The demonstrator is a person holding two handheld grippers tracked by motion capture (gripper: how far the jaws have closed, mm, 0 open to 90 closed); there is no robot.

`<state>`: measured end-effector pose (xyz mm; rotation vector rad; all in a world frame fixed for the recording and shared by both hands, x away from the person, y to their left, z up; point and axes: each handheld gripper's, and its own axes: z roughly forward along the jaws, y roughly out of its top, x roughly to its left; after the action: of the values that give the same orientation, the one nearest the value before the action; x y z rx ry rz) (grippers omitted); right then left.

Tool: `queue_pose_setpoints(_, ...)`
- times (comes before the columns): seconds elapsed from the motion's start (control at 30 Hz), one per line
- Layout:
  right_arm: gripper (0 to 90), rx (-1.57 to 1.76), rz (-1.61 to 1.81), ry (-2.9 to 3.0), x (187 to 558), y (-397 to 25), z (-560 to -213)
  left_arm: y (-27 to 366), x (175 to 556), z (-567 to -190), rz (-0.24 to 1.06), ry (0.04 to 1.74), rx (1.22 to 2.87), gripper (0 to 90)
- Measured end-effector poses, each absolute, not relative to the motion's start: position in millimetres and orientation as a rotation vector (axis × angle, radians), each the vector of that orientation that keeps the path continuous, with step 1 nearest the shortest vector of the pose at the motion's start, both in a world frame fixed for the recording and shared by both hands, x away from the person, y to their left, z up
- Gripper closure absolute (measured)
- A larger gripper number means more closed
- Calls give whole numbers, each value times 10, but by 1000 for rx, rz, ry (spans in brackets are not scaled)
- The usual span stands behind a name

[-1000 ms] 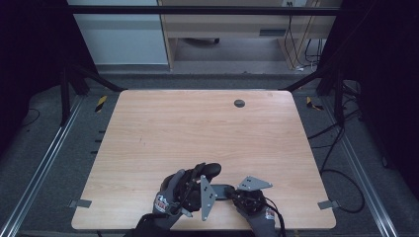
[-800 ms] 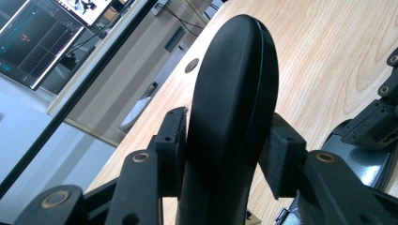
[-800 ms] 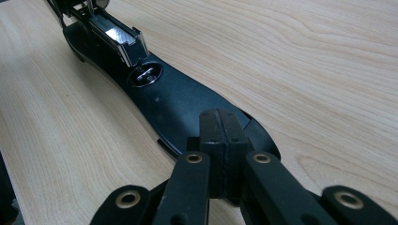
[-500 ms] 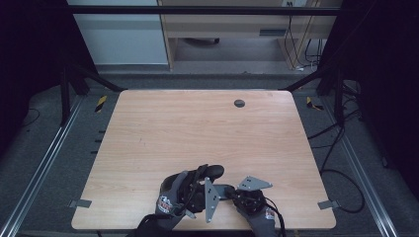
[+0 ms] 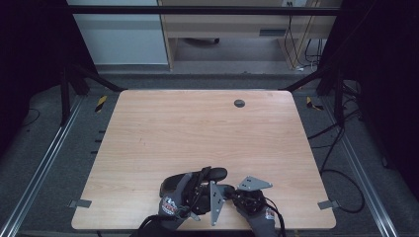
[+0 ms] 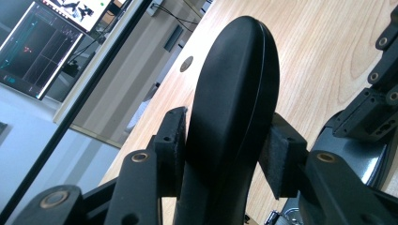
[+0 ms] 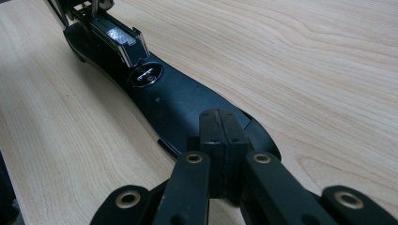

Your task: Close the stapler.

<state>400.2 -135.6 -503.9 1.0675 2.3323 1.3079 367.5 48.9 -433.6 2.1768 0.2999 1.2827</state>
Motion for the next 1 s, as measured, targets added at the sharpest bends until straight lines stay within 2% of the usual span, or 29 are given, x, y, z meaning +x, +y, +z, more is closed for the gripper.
queue_pose_setpoints(1.0, 900, 1068, 1318, 2330, 4005, -1365, -5047, 334, 3673, -4562, 1326, 221, 2247, 534)
